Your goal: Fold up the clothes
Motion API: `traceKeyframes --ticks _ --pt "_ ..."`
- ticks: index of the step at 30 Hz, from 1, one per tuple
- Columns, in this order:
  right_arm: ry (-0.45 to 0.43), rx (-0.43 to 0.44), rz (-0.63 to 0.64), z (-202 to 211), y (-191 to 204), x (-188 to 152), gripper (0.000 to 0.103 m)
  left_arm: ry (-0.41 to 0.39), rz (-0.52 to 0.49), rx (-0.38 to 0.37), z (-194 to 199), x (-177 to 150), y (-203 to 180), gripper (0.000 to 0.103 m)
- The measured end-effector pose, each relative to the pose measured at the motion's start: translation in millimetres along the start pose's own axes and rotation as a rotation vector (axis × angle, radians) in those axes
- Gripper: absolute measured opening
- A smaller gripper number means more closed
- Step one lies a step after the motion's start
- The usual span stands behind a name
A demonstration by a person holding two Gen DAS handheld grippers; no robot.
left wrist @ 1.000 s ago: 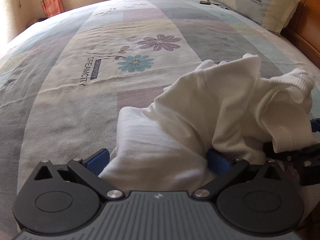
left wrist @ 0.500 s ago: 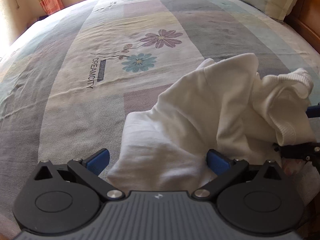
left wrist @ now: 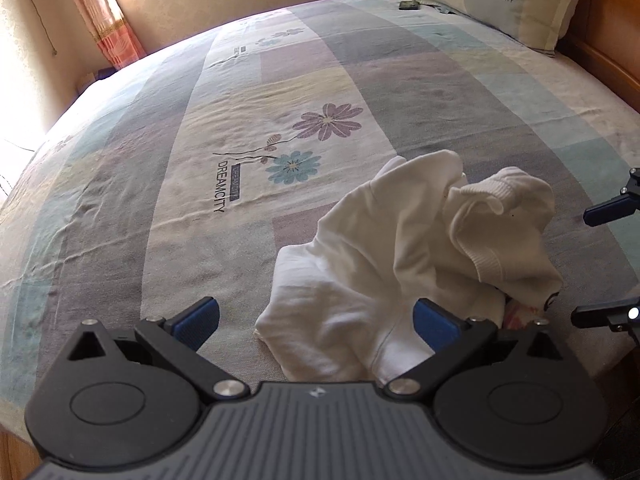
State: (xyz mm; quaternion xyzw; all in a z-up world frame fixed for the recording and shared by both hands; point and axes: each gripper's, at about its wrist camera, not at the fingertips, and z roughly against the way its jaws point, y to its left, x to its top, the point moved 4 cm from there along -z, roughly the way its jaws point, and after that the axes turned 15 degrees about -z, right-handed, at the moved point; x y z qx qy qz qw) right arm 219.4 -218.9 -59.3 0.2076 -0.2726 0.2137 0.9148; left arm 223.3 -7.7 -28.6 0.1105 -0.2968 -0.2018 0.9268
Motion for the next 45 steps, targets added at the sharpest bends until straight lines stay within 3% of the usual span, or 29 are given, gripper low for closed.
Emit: traceKeyframes --ticks 7,12,18,20,22,24,33,39,45 --pt "-0.022 0.028 -0.055 15 2 14 0.101 -0.057 -0.058 -0.062 -1 -12 -2 0.102" --pt "-0.056 -0.073 0.029 15 13 32 0.081 -0.165 -0.18 -0.129 -9 -1 16 0.102" --pt "-0.077 -0.267 0.144 5 30 54 0.074 -0.251 -0.321 -0.251 -33 11 32 0.102" --pt "-0.039 -0.306 0.172 -7 34 57 0.063 -0.26 -0.352 -0.296 -40 7 35 0.102" --pt "0.014 -0.369 0.192 -22 36 59 0.041 -0.265 -0.373 -0.329 -44 3 40 0.102" --pt "0.044 -0.389 0.193 -32 38 62 0.034 -0.272 -0.385 -0.359 -46 -1 45 0.102" --pt "0.114 -0.405 0.208 -58 42 66 0.035 -0.276 -0.413 -0.43 -55 5 53 0.102" --pt "0.102 -0.337 0.236 -67 39 58 0.04 -0.269 -0.406 -0.37 -50 18 30 0.102" --pt "0.061 -0.182 0.312 -76 23 52 0.054 -0.21 -0.344 -0.254 -40 22 16 0.102"
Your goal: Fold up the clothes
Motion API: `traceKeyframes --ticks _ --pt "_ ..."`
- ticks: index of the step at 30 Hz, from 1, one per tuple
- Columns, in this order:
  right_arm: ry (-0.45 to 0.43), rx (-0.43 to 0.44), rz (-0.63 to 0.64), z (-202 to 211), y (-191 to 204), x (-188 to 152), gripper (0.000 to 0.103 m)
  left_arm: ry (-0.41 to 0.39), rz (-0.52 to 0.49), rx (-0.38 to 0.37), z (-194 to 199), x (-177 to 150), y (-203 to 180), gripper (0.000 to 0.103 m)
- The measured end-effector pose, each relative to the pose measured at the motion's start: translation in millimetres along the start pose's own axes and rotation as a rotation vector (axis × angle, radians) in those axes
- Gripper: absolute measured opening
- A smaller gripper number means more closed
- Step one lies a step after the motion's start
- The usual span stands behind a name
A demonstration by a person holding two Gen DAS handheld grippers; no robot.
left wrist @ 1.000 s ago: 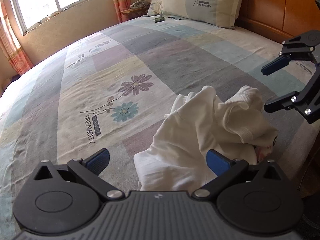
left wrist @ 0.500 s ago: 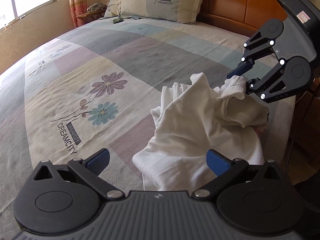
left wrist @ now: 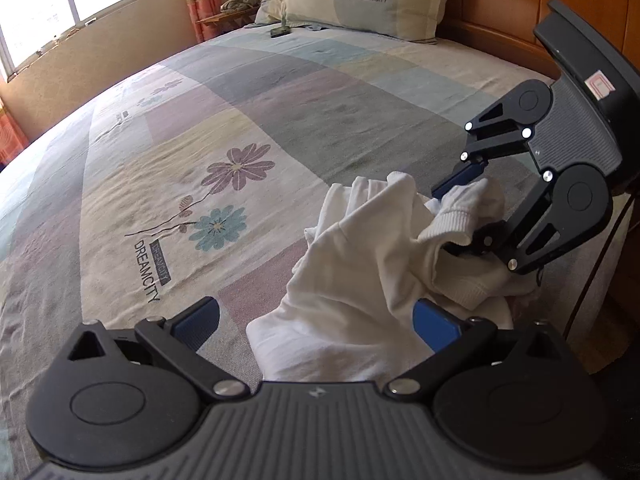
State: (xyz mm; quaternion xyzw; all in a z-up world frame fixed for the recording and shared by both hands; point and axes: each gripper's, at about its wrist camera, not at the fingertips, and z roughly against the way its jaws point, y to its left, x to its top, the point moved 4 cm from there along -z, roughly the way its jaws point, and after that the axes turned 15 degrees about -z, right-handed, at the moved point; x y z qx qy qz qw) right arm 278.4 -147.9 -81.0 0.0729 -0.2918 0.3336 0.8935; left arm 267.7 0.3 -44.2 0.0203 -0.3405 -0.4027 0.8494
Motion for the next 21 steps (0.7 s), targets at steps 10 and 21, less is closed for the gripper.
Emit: traceKeyframes --ticks 10,21 --pt "-0.098 0.193 -0.098 -12 -43 -10 0.095 0.098 -0.013 0.18 5 29 -14 0.102" --pt "-0.2 0.07 -0.23 20 -70 -25 0.103 0.137 -0.394 0.087 -54 78 -27 0.102"
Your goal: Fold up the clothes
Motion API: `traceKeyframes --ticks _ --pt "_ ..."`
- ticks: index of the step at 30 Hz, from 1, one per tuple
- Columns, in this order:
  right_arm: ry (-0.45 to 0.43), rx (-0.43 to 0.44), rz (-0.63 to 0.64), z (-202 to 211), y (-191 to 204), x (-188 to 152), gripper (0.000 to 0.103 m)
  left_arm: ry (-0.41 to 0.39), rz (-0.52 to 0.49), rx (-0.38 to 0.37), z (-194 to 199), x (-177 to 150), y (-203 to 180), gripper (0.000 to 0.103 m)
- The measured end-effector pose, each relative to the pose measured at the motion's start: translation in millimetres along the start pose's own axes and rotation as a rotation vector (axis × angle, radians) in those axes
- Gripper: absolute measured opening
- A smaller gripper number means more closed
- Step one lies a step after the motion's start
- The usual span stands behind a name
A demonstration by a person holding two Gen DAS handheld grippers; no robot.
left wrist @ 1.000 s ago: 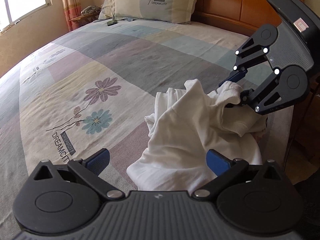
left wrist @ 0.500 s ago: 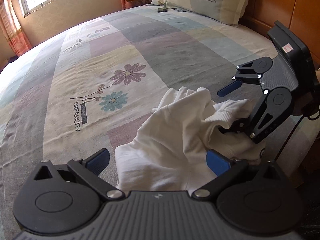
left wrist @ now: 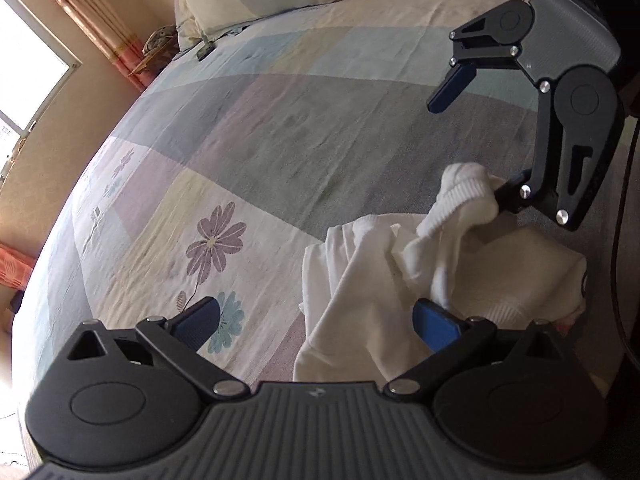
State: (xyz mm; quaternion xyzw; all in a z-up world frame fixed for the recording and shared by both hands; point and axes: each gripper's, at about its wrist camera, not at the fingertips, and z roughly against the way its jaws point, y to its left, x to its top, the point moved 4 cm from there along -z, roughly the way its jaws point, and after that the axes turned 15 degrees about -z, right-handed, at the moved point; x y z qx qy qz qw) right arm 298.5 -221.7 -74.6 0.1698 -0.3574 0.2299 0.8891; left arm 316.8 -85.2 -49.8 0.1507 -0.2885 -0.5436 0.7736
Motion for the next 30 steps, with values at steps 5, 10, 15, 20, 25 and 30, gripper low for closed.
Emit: traceKeyframes --ticks 5,10,15,20,25,30 --pt "-0.017 -0.159 -0.171 -3 -43 2 0.103 0.016 0.062 -0.003 -6 -16 5 0.102" --pt "0.0 -0.264 -0.226 1 -65 -5 0.103 0.022 0.156 -0.015 -7 -40 14 0.102" --pt "0.013 -0.296 -0.247 6 -63 -7 0.103 -0.04 0.202 -0.055 -1 -58 18 0.101" --pt "0.036 -0.286 -0.235 1 -40 -5 0.103 -0.156 0.109 -0.11 10 -54 11 0.101" --pt "0.098 -0.292 -0.286 15 -32 -24 0.103 -0.28 0.17 -0.251 27 -64 17 0.101" --pt "0.209 -0.197 -0.358 19 -30 -56 0.103 -0.354 0.183 -0.348 14 -48 36 0.098"
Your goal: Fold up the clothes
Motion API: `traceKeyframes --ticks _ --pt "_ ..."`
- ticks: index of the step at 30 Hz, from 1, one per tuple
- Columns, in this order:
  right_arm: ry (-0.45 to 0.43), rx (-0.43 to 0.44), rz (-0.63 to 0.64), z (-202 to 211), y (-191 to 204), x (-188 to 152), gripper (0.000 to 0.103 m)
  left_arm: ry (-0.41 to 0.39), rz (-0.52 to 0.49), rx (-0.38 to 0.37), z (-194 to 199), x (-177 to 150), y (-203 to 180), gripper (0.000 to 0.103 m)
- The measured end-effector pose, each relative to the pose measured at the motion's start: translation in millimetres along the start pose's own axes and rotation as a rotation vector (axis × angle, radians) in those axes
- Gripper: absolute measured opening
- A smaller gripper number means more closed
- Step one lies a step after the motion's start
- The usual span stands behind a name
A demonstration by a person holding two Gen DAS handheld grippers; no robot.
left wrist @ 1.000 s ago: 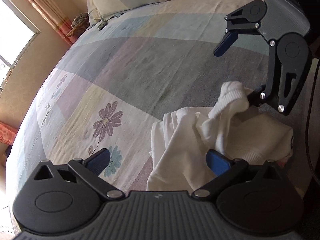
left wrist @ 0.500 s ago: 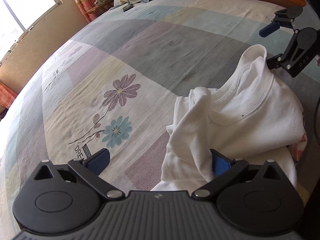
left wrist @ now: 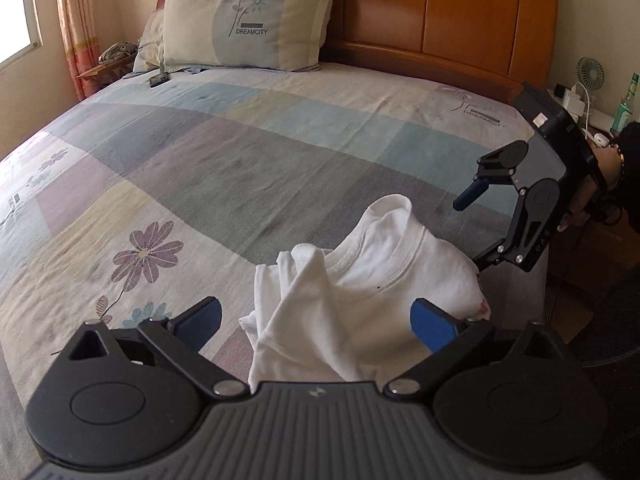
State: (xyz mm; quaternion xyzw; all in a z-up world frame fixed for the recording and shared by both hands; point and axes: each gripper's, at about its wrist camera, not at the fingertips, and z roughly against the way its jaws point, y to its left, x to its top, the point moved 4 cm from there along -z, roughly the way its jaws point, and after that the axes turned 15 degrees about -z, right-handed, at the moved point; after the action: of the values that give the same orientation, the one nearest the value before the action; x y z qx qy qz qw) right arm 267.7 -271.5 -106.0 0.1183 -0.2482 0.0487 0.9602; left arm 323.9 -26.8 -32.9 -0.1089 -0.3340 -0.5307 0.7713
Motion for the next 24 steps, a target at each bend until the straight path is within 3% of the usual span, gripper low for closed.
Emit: traceKeyframes --ticks 3,5,7,12,15,17,20,22,24 --pt "0.056 0.022 -0.011 -13 0 -15 0.103 0.006 0.038 -0.063 -16 7 10 0.084" --pt "0.062 0.017 -0.006 -19 1 -20 0.103 0.021 0.077 -0.111 -25 8 11 0.069" --pt "0.046 0.007 0.011 -20 3 -22 0.103 0.035 0.115 -0.157 -35 8 12 0.063" --pt "0.013 0.014 0.016 -19 0 -28 0.103 0.037 0.165 -0.215 -35 3 15 0.062" --pt "-0.008 0.015 0.025 -19 -1 -29 0.103 0.038 0.195 -0.25 -35 0 17 0.052" --pt "-0.019 0.015 0.027 -18 -3 -30 0.103 0.039 0.215 -0.273 -34 -1 19 0.034" --pt "-0.039 0.02 0.029 -19 -4 -30 0.103 0.049 0.228 -0.305 -37 -2 17 0.021" --pt "-0.049 0.022 0.031 -19 -5 -32 0.103 0.104 0.19 -0.268 -44 -3 12 0.013" --pt "-0.057 0.022 0.032 -19 -5 -32 0.103 0.148 0.153 -0.181 -44 -4 12 0.006"
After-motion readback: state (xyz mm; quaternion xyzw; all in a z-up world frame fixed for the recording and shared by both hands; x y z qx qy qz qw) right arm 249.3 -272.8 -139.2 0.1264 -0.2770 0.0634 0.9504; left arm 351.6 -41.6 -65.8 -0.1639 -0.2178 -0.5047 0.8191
